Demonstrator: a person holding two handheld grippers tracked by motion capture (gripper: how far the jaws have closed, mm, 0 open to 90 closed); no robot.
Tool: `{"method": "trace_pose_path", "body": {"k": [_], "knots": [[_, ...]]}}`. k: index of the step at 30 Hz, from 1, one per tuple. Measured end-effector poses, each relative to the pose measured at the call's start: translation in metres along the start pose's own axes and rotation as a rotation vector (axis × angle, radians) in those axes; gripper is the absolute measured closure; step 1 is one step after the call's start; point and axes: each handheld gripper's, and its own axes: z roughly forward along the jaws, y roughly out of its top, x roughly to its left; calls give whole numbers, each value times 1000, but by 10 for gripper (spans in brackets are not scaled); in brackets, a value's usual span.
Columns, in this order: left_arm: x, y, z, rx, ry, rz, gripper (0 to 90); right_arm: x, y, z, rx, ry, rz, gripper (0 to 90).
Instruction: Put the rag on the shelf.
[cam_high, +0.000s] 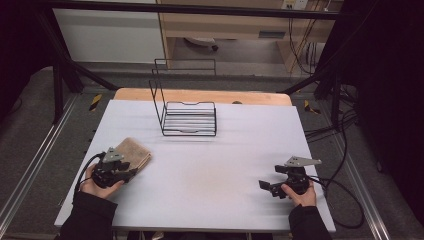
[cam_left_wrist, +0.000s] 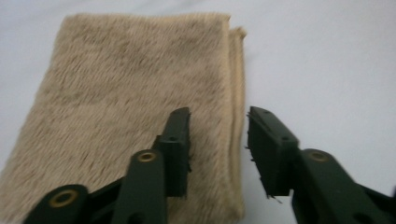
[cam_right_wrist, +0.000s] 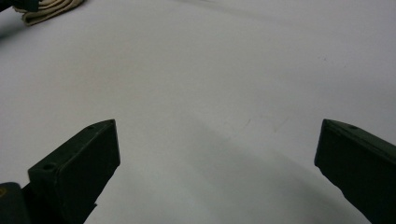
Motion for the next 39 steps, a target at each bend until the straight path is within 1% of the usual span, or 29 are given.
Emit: {"method": "trace_pose_path", "body": {"k": [1,2,4,6,7,8,10,11,12,15,19,22,23,24,25,27,28,30,32,33,34,36,37,38,39], "knots": [[-4,6,4,-19,-10,0,536,0,0,0,0,0,0,6],[-4,6,4,-19,-10,0,524,0,0,0,0,0,0,6],[-7,13,10,-29,-1,3,511,0,0,0,0,-1,-1,6],[-9,18,16,-16,21,13,512,0,0,0,1,-1,-3,6],[-9,22,24,-1,26,12,518,0,0,0,1,-1,-3,6],[-9,22,24,-1,26,12,522,0,0,0,0,-1,-2,6],[-9,24,32,14,40,9,535,0,0,0,1,-2,-1,6],[-8,25,37,23,55,13,542,0,0,0,1,-2,-1,6],[-8,25,37,23,55,13,549,0,0,0,1,-2,-1,6],[-9,26,43,25,78,20,560,0,0,1,4,-1,-4,6],[-13,27,46,35,111,50,584,0,0,1,6,1,-6,6],[-13,28,46,39,118,49,603,0,0,1,4,0,-6,6],[-13,28,46,39,122,52,615,0,0,1,4,0,-6,7],[-14,28,46,40,128,55,689,0,0,1,2,-1,-7,6],[-13,28,45,41,130,55,729,0,0,1,3,-1,-7,6],[-11,28,43,36,115,34,778,0,0,1,3,-1,-6,6],[-10,28,42,34,104,22,778,0,0,1,3,-1,-6,6],[-6,27,39,23,79,-10,806,0,0,1,7,1,-8,7],[-4,27,36,13,67,-24,809,0,0,1,7,0,-9,7],[-3,28,32,-2,59,-39,815,0,0,1,6,0,-7,7],[-3,28,32,-2,59,-39,818,0,0,1,7,1,-8,7],[-3,29,27,-10,56,-45,820,0,0,1,6,2,-8,7],[-4,32,21,-27,53,-56,821,0,0,1,7,3,-7,7],[-4,32,21,-27,53,-56,822,0,0,1,7,3,-7,7],[-5,33,18,-37,48,-66,822,0,0,1,7,3,-7,7]]}}
